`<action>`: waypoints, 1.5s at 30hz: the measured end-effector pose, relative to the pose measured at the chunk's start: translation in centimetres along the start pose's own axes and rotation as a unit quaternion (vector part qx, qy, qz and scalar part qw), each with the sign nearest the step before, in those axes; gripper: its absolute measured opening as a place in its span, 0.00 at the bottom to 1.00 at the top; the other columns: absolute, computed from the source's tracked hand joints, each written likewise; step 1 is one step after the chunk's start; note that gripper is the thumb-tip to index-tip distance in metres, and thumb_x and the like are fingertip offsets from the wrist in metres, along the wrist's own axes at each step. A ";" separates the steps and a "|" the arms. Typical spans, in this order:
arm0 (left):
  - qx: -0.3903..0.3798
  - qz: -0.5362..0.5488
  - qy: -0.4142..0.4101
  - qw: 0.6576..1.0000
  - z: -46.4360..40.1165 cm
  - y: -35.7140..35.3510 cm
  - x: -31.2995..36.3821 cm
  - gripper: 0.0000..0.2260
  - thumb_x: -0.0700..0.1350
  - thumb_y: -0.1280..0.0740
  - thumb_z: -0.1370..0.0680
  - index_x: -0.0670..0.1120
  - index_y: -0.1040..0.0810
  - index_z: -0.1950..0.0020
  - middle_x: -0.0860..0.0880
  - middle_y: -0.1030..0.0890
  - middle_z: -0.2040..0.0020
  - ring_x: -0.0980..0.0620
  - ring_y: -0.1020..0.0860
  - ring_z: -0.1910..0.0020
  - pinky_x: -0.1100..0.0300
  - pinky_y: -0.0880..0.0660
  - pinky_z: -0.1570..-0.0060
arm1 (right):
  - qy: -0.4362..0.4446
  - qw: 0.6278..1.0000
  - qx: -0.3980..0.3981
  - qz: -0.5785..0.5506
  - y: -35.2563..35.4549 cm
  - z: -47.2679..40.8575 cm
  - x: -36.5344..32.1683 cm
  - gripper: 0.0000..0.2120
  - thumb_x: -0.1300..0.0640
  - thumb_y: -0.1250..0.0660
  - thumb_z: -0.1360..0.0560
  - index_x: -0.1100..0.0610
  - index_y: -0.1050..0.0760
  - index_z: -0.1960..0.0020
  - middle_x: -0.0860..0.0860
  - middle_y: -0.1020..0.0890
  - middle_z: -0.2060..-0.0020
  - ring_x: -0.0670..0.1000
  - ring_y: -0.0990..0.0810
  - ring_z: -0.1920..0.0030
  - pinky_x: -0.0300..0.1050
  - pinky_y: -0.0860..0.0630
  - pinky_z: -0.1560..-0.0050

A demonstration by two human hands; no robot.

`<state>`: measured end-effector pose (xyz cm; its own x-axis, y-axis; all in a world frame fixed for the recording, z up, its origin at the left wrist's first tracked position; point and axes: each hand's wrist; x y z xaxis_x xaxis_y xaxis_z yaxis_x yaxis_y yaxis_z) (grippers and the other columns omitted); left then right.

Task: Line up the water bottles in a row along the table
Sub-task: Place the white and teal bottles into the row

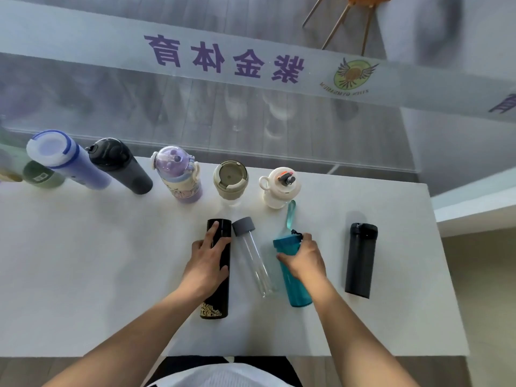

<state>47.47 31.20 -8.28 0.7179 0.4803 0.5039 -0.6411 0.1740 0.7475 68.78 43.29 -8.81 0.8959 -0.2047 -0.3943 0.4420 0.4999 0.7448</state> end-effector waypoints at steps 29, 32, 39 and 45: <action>0.041 -0.028 0.082 0.995 1.2 -2.8 4.1 0.30 0.37 0.36 0.28 0.55 0.33 0.28 0.56 0.54 0.20 0.42 0.42 0.29 0.53 0.30 0.37 | 0.167 0.935 0.153 -0.272 10.1 -8.7 1.5 0.38 0.61 0.18 0.35 0.52 0.33 0.31 0.48 0.24 0.39 0.47 0.26 0.40 0.35 0.29 0.43; 0.050 -0.027 0.092 0.994 1.2 -3.1 4.3 0.30 0.36 0.35 0.29 0.55 0.32 0.29 0.57 0.54 0.20 0.42 0.42 0.29 0.53 0.30 0.38 | 0.173 0.935 0.149 -0.271 10.1 -8.9 1.8 0.37 0.60 0.18 0.35 0.52 0.33 0.31 0.49 0.24 0.38 0.48 0.26 0.39 0.37 0.29 0.41; 0.056 -0.020 0.104 0.993 1.0 -3.7 4.3 0.30 0.35 0.35 0.30 0.55 0.32 0.30 0.57 0.54 0.20 0.41 0.42 0.29 0.51 0.30 0.39 | 0.194 0.938 0.154 -0.241 9.8 -9.6 1.9 0.37 0.57 0.18 0.35 0.52 0.34 0.32 0.51 0.24 0.39 0.51 0.25 0.39 0.43 0.26 0.40; 0.059 0.010 0.097 0.993 1.2 -3.3 4.1 0.35 0.34 0.35 0.30 0.56 0.37 0.26 0.57 0.54 0.20 0.42 0.42 0.29 0.51 0.31 0.36 | 0.157 0.946 0.138 -0.247 9.6 -8.8 2.3 0.43 0.55 0.18 0.36 0.52 0.39 0.28 0.48 0.29 0.37 0.51 0.26 0.38 0.44 0.29 0.37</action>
<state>52.87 31.56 -8.15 0.6320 0.6414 0.4349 -0.6105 0.0663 0.7893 74.71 55.06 -7.31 0.5384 -0.0742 -0.8394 0.8372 0.1610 0.5227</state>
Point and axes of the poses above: each hand's wrist, its own z-axis away from the middle knuckle, its own y-axis out of the back of the hand, x = y × z
